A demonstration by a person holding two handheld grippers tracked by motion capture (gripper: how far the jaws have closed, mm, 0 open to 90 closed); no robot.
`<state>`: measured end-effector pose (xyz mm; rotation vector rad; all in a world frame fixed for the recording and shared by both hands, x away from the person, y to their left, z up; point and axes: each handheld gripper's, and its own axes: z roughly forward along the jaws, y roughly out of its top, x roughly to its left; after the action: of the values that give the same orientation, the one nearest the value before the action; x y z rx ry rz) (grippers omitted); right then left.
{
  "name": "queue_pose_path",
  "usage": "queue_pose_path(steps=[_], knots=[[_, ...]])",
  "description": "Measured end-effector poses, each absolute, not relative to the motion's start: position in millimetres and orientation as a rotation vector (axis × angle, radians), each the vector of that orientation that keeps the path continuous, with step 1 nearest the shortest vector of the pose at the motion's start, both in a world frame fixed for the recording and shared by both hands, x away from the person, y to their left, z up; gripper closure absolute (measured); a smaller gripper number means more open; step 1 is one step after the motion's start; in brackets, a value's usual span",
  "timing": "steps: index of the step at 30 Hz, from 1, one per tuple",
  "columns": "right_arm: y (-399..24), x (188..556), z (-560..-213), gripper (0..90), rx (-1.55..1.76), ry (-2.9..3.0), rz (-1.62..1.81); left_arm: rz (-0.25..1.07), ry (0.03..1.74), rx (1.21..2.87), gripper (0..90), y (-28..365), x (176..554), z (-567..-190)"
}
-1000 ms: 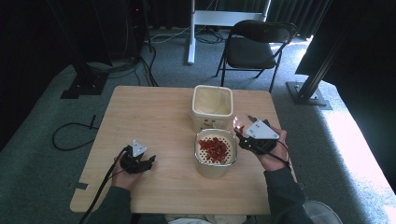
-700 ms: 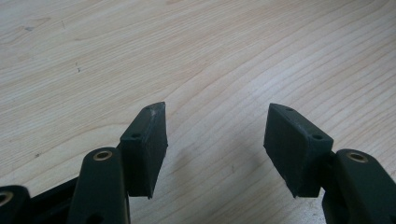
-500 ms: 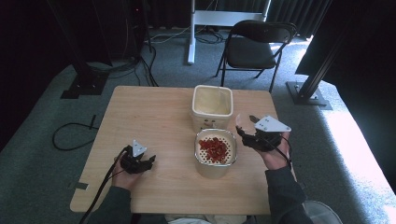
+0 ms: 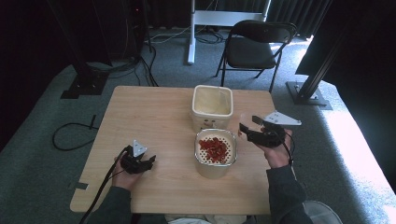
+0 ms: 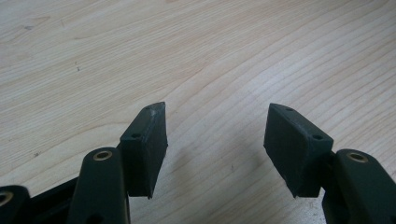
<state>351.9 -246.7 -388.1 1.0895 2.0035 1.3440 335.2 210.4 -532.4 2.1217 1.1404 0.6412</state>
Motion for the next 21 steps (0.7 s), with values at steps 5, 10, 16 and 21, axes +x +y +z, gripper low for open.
queue_pose_path(steps=[5, 10, 16, 21], knots=[[-246.7, 352.8, -386.9, 35.2, 1.098, 1.998, 1.343, 0.641, 1.14, 2.122, 40.2, 210.5, 335.0, -532.4], [-245.6, 353.7, -386.9, 35.2, 1.1, 1.995, 1.345, 0.643, 1.138, 2.123, 40.2, 210.5, 334.8, -532.3], [-243.1, 356.1, -386.4, 35.2, 1.09, 1.988, 1.336, 0.646, 1.139, 2.126, 40.2, 210.0, 334.9, -532.5], [-241.2, 359.5, -384.7, 35.1, 1.085, 1.985, 1.346, 0.649, 1.136, 2.127, 40.2, 210.2, 335.0, -532.5]])
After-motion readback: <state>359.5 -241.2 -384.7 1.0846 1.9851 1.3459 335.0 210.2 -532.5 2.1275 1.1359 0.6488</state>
